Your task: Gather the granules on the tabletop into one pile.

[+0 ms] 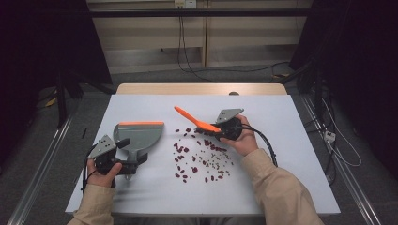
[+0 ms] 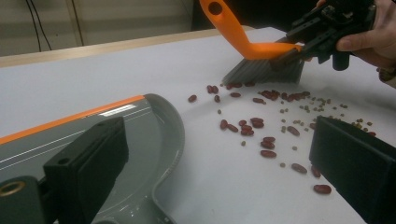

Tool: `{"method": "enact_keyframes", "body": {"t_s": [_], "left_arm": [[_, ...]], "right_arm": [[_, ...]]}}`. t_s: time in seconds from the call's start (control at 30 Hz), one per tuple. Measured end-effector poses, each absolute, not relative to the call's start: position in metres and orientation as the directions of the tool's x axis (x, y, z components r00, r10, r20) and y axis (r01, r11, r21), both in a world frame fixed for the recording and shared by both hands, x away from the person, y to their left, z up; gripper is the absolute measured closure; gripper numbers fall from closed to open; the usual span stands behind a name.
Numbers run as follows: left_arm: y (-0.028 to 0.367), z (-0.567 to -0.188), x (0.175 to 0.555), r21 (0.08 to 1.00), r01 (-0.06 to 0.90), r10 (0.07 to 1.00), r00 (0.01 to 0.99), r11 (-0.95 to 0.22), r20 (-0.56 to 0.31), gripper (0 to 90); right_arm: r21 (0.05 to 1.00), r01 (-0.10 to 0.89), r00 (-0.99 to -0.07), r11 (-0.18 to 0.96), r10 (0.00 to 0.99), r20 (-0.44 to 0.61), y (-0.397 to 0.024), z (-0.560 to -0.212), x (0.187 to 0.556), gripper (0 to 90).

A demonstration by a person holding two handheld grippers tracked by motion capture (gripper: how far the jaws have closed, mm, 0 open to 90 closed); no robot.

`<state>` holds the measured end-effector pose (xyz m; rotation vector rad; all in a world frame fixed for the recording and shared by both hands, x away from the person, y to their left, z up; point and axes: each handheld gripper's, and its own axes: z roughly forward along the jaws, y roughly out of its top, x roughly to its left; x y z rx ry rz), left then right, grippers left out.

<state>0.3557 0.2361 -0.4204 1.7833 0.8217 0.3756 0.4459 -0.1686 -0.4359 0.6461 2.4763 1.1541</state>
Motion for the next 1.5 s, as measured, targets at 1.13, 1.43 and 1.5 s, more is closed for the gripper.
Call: {"method": "enact_keyframes", "body": {"t_s": [1.13,1.43,1.5], "left_arm": [[0.234,-0.420,0.355,0.921,0.344,0.688,0.713,-0.181,-0.131,4.4],[0.234,-0.421,0.355,0.920,0.347,0.687,0.714,-0.182,-0.134,4.4],[0.234,-0.421,0.356,0.919,0.350,0.687,0.714,-0.182,-0.135,4.4]], "right_arm": [[0.832,0.249,-0.854,0.496,0.518,-0.054,-0.176,-0.429,0.407,71.0],[0.866,0.303,-0.808,0.398,0.589,0.012,-0.188,-0.426,0.434,71.0],[0.866,0.307,-0.803,0.396,0.595,0.013,-0.188,-0.426,0.439,71.0]]}}
